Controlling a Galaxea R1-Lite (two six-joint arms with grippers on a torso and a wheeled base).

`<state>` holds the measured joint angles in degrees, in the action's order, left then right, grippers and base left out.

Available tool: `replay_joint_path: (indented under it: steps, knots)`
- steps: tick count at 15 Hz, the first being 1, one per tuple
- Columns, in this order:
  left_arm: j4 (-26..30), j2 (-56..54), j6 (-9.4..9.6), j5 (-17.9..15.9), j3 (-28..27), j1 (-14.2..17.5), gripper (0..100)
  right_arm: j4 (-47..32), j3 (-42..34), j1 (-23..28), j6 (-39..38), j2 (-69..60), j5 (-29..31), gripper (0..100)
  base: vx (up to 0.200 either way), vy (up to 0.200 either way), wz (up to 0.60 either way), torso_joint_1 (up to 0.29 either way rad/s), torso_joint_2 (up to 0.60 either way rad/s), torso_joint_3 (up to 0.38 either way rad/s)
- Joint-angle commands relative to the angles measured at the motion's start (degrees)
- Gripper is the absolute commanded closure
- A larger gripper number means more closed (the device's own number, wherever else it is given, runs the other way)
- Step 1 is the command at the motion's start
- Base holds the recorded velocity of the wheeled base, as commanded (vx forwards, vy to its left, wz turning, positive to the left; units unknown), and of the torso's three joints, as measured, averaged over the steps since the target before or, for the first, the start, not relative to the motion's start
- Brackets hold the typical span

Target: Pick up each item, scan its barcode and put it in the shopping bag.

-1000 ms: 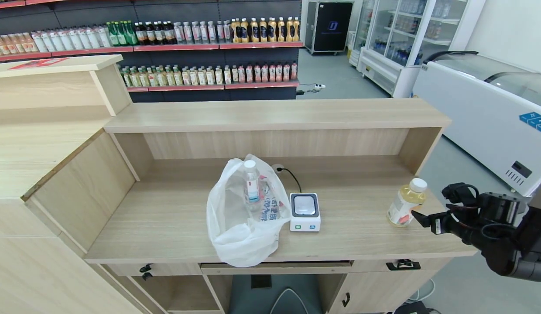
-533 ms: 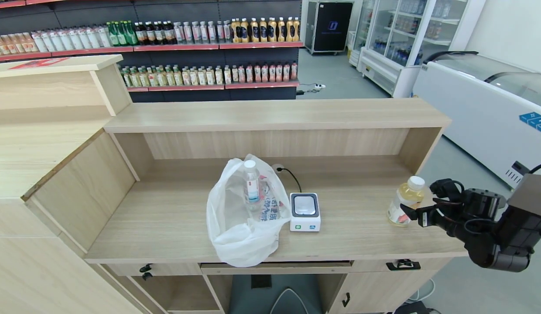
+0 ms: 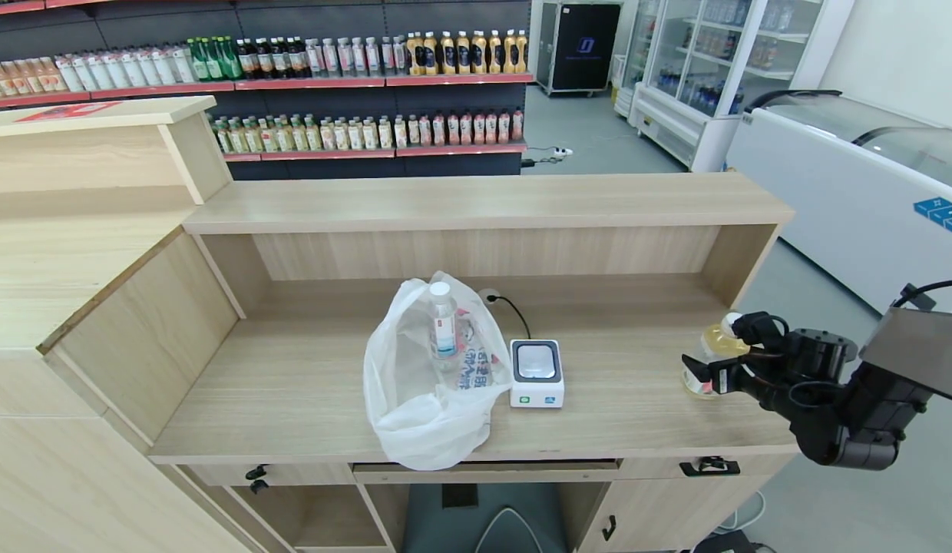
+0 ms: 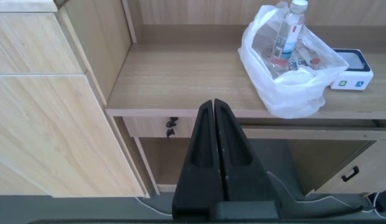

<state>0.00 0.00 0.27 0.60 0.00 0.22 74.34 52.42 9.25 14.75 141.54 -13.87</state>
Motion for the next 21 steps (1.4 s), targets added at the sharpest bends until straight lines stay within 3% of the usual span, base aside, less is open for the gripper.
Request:
replay_joint_path:
  steps: [1, 16, 17, 21]
  knots:
    - [0.0, 0.0, 0.0, 0.0, 0.0, 0.0, 100, 0.0, 1.0, -0.3, 0.1, 1.1, 0.1, 0, 0.0, 0.0, 0.0, 0.0, 0.0, 0.0]
    - [0.0, 0.0, 0.0, 0.0, 0.0, 0.0, 100, -1.0, 10.9, -1.7, 0.4, 6.6, 0.3, 0, 0.0, 0.0, 0.0, 0.0, 0.0, 0.0]
    - [0.0, 0.0, 0.0, 0.0, 0.0, 0.0, 100, -1.0, 10.9, -1.8, 0.4, 6.6, 0.3, 100, 0.0, 0.0, 0.0, 0.0, 0.0, 0.0]
    - [0.0, 0.0, 0.0, 0.0, 0.0, 0.0, 100, -0.9, 11.4, -2.0, 0.4, 6.6, 0.3, 100, 0.0, 0.0, 0.0, 0.0, 0.0, 0.0]
